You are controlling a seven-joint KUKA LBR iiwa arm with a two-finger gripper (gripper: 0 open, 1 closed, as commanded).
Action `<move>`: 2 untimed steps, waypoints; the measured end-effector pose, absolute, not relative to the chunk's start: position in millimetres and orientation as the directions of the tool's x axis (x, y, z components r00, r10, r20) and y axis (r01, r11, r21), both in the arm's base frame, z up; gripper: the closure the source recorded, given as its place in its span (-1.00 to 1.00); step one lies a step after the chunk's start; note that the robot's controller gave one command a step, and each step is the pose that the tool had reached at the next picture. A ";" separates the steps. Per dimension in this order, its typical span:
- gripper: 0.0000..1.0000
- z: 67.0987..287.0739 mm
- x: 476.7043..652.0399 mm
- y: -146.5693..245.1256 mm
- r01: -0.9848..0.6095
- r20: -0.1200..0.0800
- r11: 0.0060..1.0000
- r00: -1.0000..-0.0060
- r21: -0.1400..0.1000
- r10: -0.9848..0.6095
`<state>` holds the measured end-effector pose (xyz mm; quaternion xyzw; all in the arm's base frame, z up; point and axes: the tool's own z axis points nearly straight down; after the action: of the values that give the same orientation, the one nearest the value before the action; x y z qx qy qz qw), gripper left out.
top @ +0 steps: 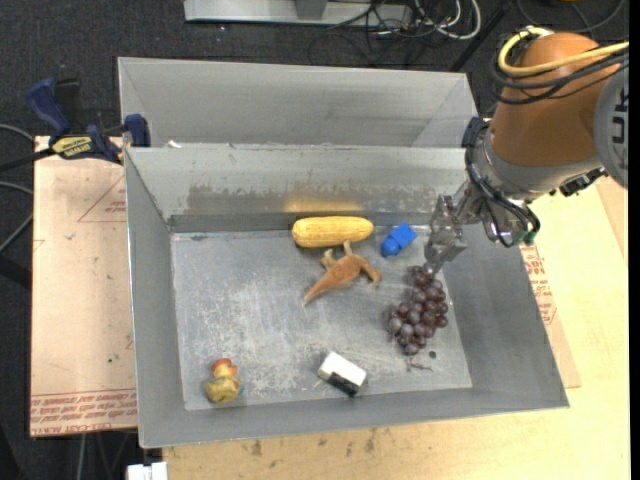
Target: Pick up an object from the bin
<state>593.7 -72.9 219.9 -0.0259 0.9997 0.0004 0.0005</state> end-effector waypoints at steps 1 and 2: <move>1.00 249.7 561.0 -73.1 -0.139 -0.003 0.990 -0.990 0.000 -0.139; 1.00 253.2 552.3 -73.0 -0.156 -0.002 0.988 -0.988 0.000 -0.156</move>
Offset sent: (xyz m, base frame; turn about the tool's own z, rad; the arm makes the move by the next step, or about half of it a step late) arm 0.0000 0.0027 -0.0663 -0.1735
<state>552.3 -73.0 253.2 -0.0783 0.9969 0.0002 0.0009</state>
